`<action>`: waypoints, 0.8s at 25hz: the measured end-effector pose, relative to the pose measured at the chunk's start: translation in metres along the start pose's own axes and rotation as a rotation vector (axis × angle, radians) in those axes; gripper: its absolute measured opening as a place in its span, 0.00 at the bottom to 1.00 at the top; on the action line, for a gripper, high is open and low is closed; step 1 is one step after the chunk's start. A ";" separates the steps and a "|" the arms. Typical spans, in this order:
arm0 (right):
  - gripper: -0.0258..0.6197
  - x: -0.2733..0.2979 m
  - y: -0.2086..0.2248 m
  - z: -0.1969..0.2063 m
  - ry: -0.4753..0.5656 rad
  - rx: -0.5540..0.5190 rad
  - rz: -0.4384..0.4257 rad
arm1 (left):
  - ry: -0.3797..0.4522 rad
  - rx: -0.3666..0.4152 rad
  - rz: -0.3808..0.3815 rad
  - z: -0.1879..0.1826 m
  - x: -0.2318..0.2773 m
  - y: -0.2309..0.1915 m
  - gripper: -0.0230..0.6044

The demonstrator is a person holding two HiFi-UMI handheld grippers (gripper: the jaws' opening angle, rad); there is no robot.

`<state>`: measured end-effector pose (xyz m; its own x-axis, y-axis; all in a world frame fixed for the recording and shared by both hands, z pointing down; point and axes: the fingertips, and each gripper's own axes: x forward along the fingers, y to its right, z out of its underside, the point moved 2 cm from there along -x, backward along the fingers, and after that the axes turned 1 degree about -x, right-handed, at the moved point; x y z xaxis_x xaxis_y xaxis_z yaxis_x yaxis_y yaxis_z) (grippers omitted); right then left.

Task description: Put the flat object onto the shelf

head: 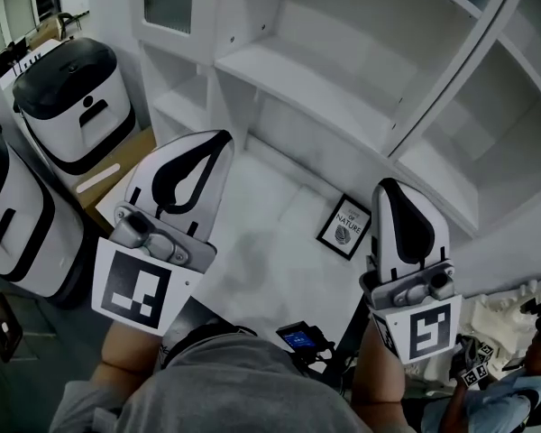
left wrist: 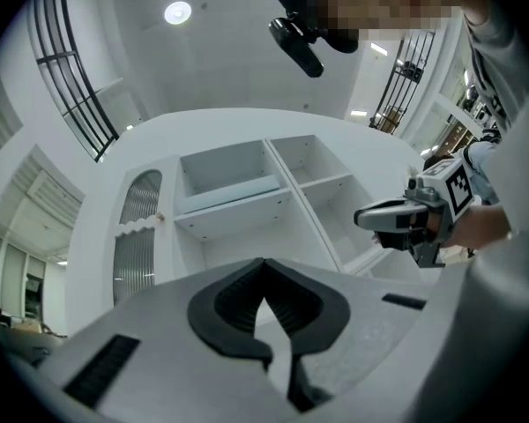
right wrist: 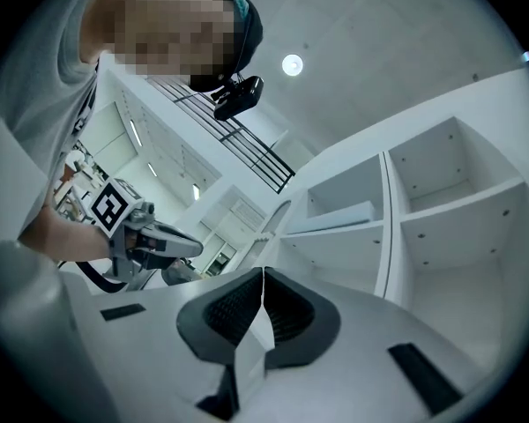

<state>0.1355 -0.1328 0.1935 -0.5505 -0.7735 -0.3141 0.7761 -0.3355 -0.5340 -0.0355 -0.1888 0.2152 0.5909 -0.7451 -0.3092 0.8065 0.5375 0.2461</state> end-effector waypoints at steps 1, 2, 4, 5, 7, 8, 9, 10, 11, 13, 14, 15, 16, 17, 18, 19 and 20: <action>0.08 -0.001 -0.003 0.005 -0.007 0.015 -0.003 | -0.002 -0.002 -0.001 0.003 0.000 0.002 0.05; 0.08 -0.002 -0.006 0.010 -0.011 0.029 -0.004 | -0.004 -0.003 -0.001 0.006 -0.001 0.004 0.05; 0.08 -0.004 -0.010 0.017 -0.011 0.041 -0.004 | -0.011 -0.008 0.000 0.013 -0.001 0.008 0.05; 0.08 -0.006 -0.011 0.020 -0.011 0.047 -0.002 | -0.015 -0.011 0.000 0.017 -0.002 0.010 0.05; 0.08 -0.009 -0.012 0.027 -0.012 0.059 0.005 | -0.021 -0.020 -0.005 0.023 -0.003 0.013 0.05; 0.08 -0.011 -0.013 0.029 -0.012 0.065 0.008 | -0.023 -0.024 -0.008 0.027 -0.004 0.015 0.05; 0.08 -0.012 -0.014 0.032 -0.012 0.070 0.011 | -0.025 -0.027 -0.010 0.030 -0.005 0.016 0.05; 0.08 -0.013 -0.015 0.034 -0.013 0.077 0.013 | -0.029 -0.030 -0.011 0.033 -0.006 0.017 0.05; 0.08 -0.014 -0.016 0.038 -0.018 0.087 0.015 | -0.033 -0.033 -0.011 0.036 -0.007 0.018 0.05; 0.08 -0.016 -0.020 0.045 -0.038 0.120 0.019 | -0.041 -0.042 -0.012 0.043 -0.008 0.021 0.05; 0.08 -0.016 -0.023 0.049 -0.048 0.137 0.019 | -0.045 -0.047 -0.014 0.047 -0.009 0.022 0.05; 0.08 -0.017 -0.025 0.053 -0.055 0.151 0.019 | -0.049 -0.052 -0.015 0.051 -0.010 0.023 0.05; 0.08 -0.017 -0.027 0.056 -0.057 0.162 0.018 | -0.053 -0.058 -0.016 0.054 -0.010 0.024 0.05; 0.08 -0.018 -0.029 0.059 -0.057 0.172 0.019 | -0.057 -0.064 -0.016 0.058 -0.011 0.025 0.05; 0.08 -0.018 -0.031 0.062 -0.057 0.181 0.020 | -0.061 -0.069 -0.015 0.060 -0.011 0.026 0.05; 0.08 -0.018 -0.033 0.064 -0.058 0.188 0.020 | -0.064 -0.072 -0.014 0.063 -0.011 0.027 0.05; 0.08 -0.019 -0.034 0.067 -0.061 0.194 0.020 | -0.067 -0.074 -0.013 0.065 -0.012 0.028 0.05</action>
<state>0.1397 -0.1426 0.2702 -0.5198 -0.8099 -0.2720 0.8344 -0.4130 -0.3649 -0.0207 -0.1905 0.2860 0.5797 -0.7758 -0.2494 0.8149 0.5532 0.1731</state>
